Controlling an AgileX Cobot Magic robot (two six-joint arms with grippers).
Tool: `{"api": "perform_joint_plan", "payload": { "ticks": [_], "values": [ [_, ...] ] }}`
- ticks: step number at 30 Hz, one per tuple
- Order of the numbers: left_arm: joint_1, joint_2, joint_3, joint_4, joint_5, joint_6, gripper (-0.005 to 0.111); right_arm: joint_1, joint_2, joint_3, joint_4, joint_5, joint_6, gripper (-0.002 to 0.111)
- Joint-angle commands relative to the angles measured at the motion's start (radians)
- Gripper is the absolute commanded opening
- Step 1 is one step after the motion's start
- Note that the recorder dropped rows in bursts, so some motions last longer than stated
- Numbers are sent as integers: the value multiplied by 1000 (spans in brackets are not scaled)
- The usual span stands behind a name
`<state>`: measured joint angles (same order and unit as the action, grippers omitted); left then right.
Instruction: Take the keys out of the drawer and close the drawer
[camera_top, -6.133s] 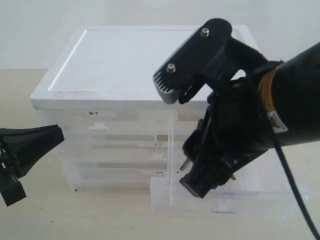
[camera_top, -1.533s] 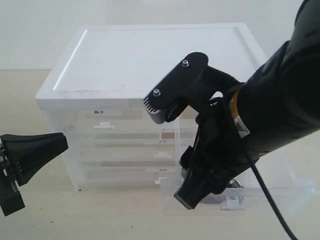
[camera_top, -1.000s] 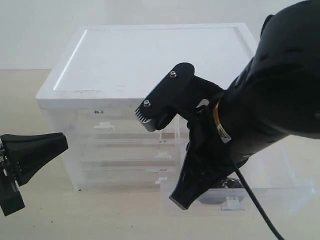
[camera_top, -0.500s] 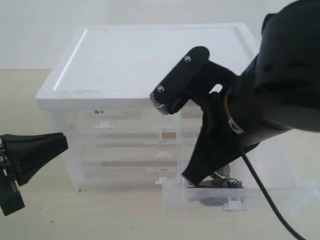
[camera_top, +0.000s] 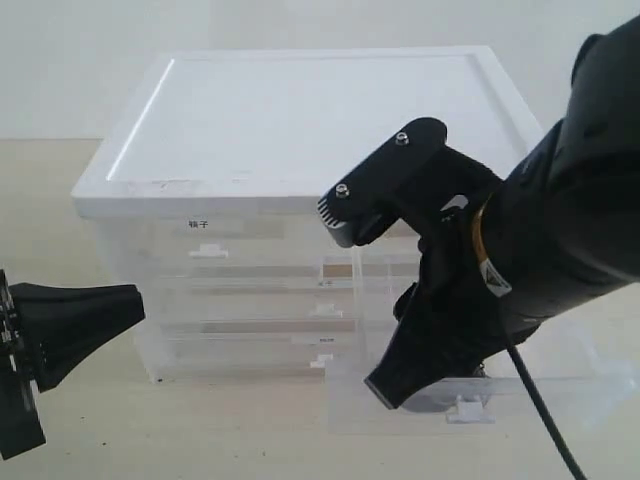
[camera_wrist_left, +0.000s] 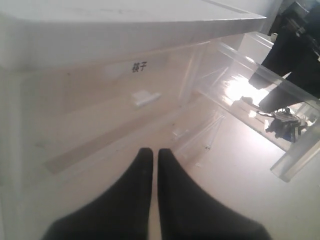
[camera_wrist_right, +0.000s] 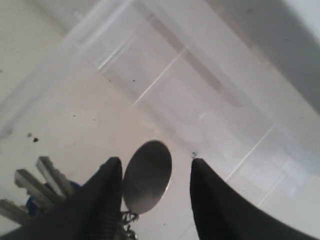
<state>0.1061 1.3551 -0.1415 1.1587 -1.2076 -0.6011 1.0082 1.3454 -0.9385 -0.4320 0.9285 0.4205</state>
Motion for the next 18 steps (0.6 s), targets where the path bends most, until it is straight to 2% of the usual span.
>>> {"api": "perform_joint_plan", "payload": {
  "ticks": [1, 4, 7, 15, 18],
  "values": [
    [2, 7, 0, 4, -13, -12, 5, 0, 43, 3, -26, 10, 25, 43],
    [2, 7, 0, 4, -13, -12, 5, 0, 62, 3, -31, -5, 16, 40],
    [2, 7, 0, 4, -13, -12, 5, 0, 62, 3, -104, 21, 19, 0],
    [2, 7, 0, 2, -13, -12, 5, 0, 62, 3, -332, 71, 159, 0],
    [2, 7, 0, 2, -13, -12, 5, 0, 62, 3, -348, 46, 177, 0]
  ]
}}
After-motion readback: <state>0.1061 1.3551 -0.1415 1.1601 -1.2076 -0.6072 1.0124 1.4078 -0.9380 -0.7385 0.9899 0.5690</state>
